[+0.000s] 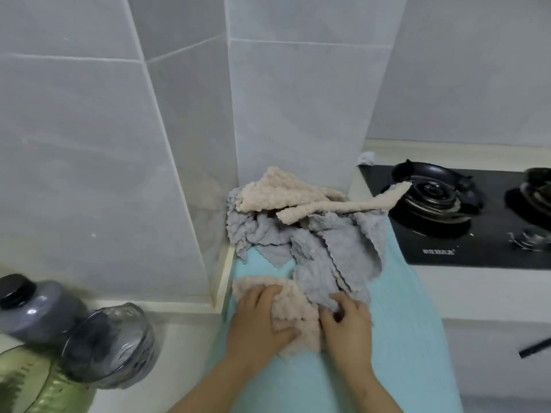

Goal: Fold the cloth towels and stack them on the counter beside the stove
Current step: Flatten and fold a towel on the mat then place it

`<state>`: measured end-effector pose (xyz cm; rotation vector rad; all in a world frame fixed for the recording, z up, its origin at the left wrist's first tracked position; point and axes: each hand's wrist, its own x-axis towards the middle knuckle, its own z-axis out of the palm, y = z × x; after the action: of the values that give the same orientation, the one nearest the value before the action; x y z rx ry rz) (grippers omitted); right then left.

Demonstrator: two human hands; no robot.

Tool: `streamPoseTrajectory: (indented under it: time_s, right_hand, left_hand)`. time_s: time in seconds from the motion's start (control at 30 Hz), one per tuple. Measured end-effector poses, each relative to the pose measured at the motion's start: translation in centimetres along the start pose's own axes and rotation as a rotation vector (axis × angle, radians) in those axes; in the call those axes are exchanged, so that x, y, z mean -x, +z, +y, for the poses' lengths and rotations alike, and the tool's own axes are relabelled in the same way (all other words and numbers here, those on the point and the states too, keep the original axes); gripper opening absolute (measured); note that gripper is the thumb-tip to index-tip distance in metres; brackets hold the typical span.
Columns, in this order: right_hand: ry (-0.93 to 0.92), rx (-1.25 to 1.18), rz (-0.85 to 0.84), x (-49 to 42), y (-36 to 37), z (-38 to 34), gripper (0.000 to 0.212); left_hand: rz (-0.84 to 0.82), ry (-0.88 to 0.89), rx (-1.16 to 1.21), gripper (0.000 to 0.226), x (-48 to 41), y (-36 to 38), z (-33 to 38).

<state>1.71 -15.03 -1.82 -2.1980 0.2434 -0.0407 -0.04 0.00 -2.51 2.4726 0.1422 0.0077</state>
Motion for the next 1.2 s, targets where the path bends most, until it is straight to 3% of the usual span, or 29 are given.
streamPoseTrajectory:
  time_s: [0.17, 0.4, 0.57, 0.67, 0.87, 1.03, 1.2]
  right_hand:
    - [-0.154, -0.009, 0.187, 0.3, 1.2, 1.6, 0.02]
    - [-0.311, -0.26, 0.322, 0.9, 0.9, 2.4, 0.011]
    - [-0.396, -0.193, 0.466, 2.3, 0.8, 3.0, 0.007]
    - [-0.37, -0.199, 0.531, 2.9, 0.7, 3.4, 0.015]
    - [-0.295, -0.373, 0.44, 4.1, 0.4, 3.9, 0.019]
    - [-0.233, -0.607, 0.434, 4.7, -0.1, 3.5, 0.019]
    - [-0.268, -0.672, 0.484, 4.3, -0.3, 2.9, 0.022]
  left_hand:
    - [0.134, 0.131, 0.033, 0.036, 0.1, 0.9, -1.4]
    - [0.278, 0.196, 0.12, 0.018, 0.5, 1.4, -2.1]
    - [0.406, 0.089, 0.282, 0.012, 1.7, 0.4, -2.1]
    - [0.453, 0.034, 0.442, 0.012, 3.3, 0.1, -2.2]
    - [0.509, -0.019, 0.5, 0.014, 4.0, 0.2, -2.1]
    - [0.551, 0.052, 0.623, 0.022, 3.5, -0.3, -2.1]
    - [0.46, -0.002, 1.127, 0.019, 3.6, -2.1, 0.1]
